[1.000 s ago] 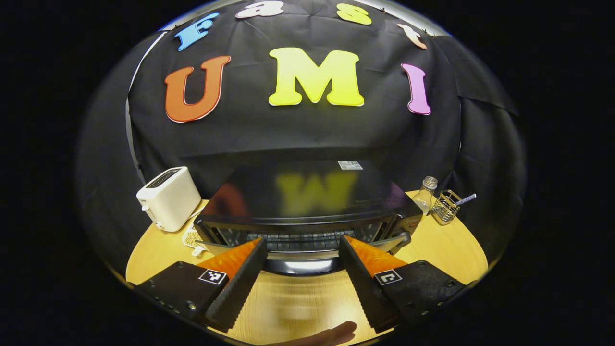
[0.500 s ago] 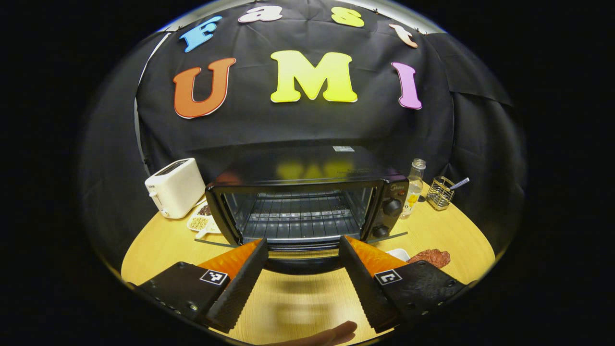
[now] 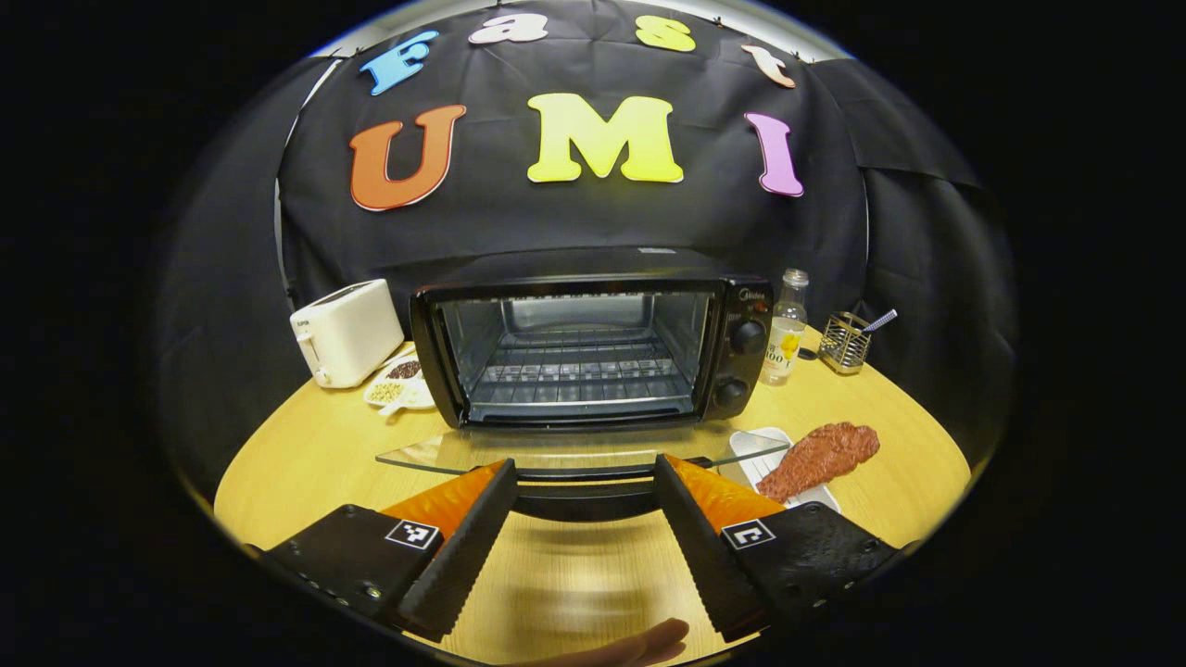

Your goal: Open the electric oven with the left hand, put the food in, and close the electric oven.

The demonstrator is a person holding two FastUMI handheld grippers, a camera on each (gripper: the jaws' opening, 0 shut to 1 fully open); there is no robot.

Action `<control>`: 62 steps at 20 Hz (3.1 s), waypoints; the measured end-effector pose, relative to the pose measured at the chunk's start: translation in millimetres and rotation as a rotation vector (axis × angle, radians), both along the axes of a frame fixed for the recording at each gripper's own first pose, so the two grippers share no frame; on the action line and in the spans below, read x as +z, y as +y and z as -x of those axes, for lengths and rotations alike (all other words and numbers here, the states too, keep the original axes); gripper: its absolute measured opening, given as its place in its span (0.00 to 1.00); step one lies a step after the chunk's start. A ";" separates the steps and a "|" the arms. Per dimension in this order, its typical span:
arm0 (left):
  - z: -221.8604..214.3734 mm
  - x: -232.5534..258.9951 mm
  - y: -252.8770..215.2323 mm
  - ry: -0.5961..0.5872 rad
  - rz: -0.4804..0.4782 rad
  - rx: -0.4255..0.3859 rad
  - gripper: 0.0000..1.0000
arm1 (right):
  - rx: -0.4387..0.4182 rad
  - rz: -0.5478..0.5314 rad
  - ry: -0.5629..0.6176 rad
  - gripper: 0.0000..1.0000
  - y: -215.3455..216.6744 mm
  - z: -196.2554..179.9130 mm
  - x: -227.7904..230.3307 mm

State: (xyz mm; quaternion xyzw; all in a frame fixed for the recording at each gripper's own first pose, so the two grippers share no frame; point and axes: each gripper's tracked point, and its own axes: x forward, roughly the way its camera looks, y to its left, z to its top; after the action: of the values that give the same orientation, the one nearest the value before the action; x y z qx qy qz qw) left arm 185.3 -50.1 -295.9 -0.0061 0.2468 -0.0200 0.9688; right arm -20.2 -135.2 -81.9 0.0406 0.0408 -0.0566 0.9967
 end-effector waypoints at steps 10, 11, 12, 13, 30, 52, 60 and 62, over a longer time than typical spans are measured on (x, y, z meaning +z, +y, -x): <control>22.5 -43.4 0.1 0.074 -0.006 -0.003 0.97 | -0.001 0.010 0.009 1.00 5.9 -2.2 -1.7; 24.0 -47.5 -0.5 0.076 -0.009 -0.004 0.96 | 0.000 0.012 0.012 1.00 6.4 -2.9 -2.2; 25.6 -53.0 -0.8 0.081 -0.004 -0.001 0.96 | 0.002 0.010 0.012 1.00 8.8 -4.5 -2.2; 27.2 -62.0 -1.9 0.100 0.003 0.003 0.96 | 0.007 0.004 0.013 1.00 11.1 -5.1 -2.7; 76.2 28.8 16.9 -0.120 -0.033 0.002 0.96 | 0.087 -0.033 0.247 1.00 24.5 -59.9 -74.7; 148.9 224.0 55.4 -0.496 -0.054 0.088 0.95 | 0.436 -0.415 0.890 0.64 61.2 -207.9 -222.3; 170.5 221.5 57.7 -0.432 -0.066 0.075 0.95 | 0.493 -0.404 0.894 0.10 81.9 -168.5 -201.8; 176.3 221.9 63.6 -0.419 -0.066 0.087 0.95 | 0.488 -0.303 0.853 0.10 85.1 -158.6 -186.9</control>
State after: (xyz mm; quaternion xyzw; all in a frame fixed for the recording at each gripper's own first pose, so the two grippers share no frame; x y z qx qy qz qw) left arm 8.9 13.5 -74.0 0.0195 0.0399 0.0290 0.9986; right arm 138.4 -50.2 -268.8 0.1470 0.4597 0.1725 0.8587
